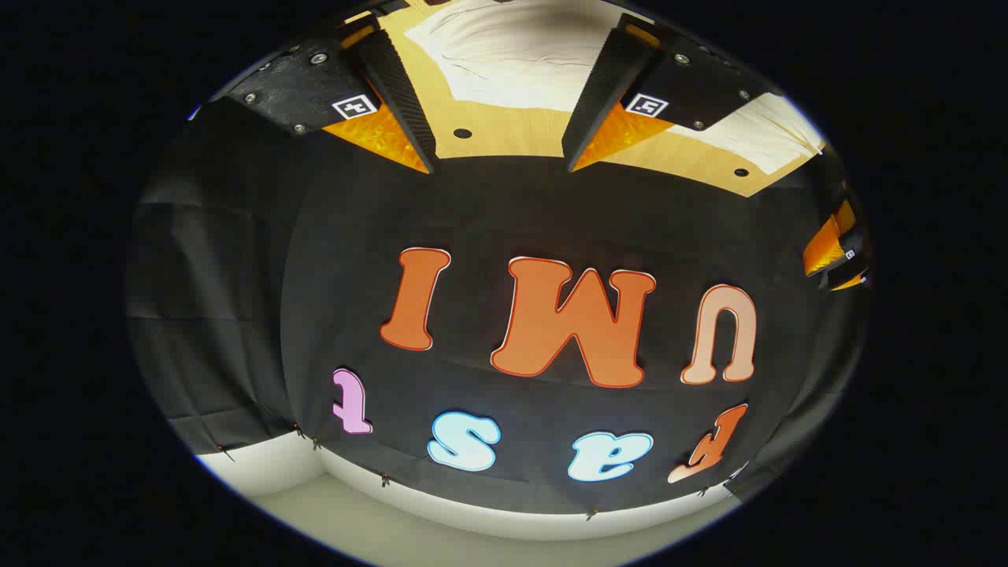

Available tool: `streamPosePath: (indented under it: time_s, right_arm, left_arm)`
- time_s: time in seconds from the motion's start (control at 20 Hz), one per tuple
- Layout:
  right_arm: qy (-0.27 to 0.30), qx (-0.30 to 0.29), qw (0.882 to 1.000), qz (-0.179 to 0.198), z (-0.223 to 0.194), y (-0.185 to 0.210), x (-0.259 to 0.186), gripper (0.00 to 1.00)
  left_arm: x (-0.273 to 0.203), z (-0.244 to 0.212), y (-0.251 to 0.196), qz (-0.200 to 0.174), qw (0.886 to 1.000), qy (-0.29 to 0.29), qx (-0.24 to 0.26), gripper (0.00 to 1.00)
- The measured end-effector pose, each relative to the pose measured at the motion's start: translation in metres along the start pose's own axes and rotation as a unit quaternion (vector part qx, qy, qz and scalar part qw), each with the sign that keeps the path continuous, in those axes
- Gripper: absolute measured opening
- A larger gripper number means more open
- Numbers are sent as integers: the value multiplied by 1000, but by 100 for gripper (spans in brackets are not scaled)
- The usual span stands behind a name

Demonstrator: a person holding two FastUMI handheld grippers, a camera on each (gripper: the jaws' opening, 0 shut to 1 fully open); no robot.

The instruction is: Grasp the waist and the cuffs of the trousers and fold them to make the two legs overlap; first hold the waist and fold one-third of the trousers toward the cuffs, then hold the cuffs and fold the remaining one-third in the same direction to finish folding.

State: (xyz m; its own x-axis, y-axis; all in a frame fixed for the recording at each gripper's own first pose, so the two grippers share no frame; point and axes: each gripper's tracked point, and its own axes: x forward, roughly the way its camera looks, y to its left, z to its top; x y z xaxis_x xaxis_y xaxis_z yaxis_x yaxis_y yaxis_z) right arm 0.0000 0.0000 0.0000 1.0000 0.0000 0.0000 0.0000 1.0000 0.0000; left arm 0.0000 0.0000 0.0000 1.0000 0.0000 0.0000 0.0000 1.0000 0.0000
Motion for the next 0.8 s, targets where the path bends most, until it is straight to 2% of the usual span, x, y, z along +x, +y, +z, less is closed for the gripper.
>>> streamPosePath:
  time_s: [0.5, 0.8]
  right_arm:
    - [3, -5, 1000, -5, 3, 4, -9, 98]
    - [10, -16, 999, -34, 2, -4, -21, 98]
  left_arm:
    - [-11, 2, 23, 6, 1000, -6, 6, 99]
    - [-18, -1, 37, 0, 1000, -7, 8, 100]
